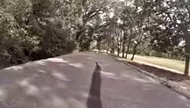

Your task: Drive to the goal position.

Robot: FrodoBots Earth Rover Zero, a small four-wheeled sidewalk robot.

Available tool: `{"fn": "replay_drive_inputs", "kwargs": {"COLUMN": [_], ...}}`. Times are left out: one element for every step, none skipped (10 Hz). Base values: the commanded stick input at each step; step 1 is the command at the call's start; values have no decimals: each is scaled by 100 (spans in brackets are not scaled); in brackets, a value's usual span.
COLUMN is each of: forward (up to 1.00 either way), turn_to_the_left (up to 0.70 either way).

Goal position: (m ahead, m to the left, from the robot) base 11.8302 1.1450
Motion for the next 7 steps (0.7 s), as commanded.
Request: {"fn": "replay_drive_inputs", "kwargs": {"forward": [70,70,70,70,70,70,70], "turn_to_the_left": [0,0,0,0,0,0,0]}}
